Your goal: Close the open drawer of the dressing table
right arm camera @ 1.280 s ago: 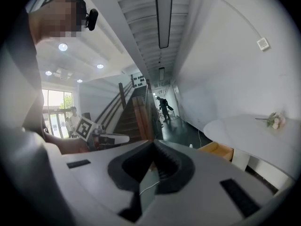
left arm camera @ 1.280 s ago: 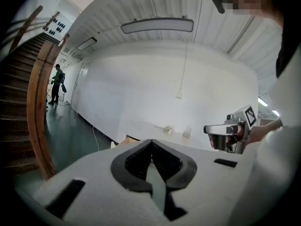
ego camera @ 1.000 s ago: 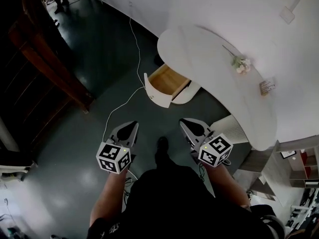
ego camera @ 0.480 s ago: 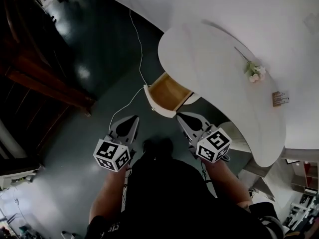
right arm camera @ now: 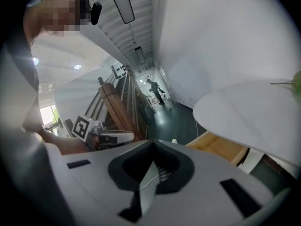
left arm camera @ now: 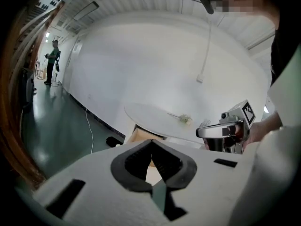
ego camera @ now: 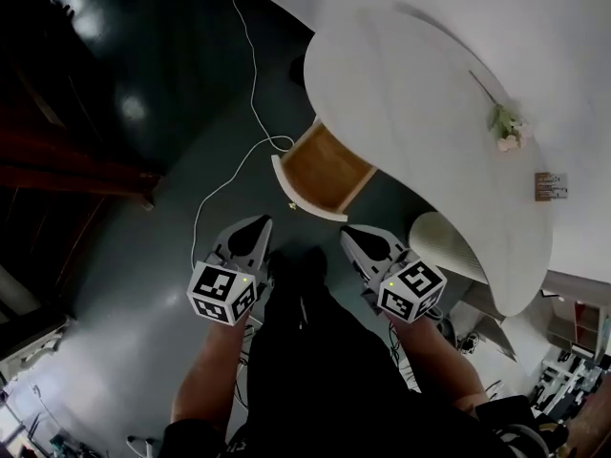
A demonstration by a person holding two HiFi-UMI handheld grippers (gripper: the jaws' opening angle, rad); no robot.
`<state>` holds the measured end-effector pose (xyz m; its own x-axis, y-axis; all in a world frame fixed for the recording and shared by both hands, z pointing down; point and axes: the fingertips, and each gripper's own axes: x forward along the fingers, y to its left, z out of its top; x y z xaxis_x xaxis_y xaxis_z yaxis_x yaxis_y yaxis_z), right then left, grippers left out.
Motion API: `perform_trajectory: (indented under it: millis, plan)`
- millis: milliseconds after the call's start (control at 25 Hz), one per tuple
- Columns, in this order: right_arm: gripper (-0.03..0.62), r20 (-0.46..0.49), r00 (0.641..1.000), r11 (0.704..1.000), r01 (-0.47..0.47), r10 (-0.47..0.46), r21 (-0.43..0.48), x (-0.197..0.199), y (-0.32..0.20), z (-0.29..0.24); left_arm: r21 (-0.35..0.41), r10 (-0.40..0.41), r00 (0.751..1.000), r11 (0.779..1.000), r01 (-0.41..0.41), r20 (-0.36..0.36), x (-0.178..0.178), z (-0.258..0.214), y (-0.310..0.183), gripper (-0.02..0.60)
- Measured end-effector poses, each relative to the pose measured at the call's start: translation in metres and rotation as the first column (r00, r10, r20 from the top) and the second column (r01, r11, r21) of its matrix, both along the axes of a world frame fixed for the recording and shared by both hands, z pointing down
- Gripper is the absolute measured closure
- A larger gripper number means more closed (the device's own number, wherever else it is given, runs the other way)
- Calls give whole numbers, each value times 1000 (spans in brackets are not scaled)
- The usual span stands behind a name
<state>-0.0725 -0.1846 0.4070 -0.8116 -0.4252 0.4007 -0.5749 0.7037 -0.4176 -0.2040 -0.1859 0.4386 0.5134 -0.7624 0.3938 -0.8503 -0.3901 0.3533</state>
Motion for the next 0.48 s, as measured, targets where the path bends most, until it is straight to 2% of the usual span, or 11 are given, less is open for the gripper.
perform_trajectory:
  millis: [200,480]
  plan:
    - [588,-5,1000,999,26,-26,-21,-18,-1,33,-74,21,1000,997,-22,-8,9,59,2,572]
    - [588,-19,998,996,50,-52,-76,-33,12,92,-94,41,999,995,-39,17,14,122,-5,571]
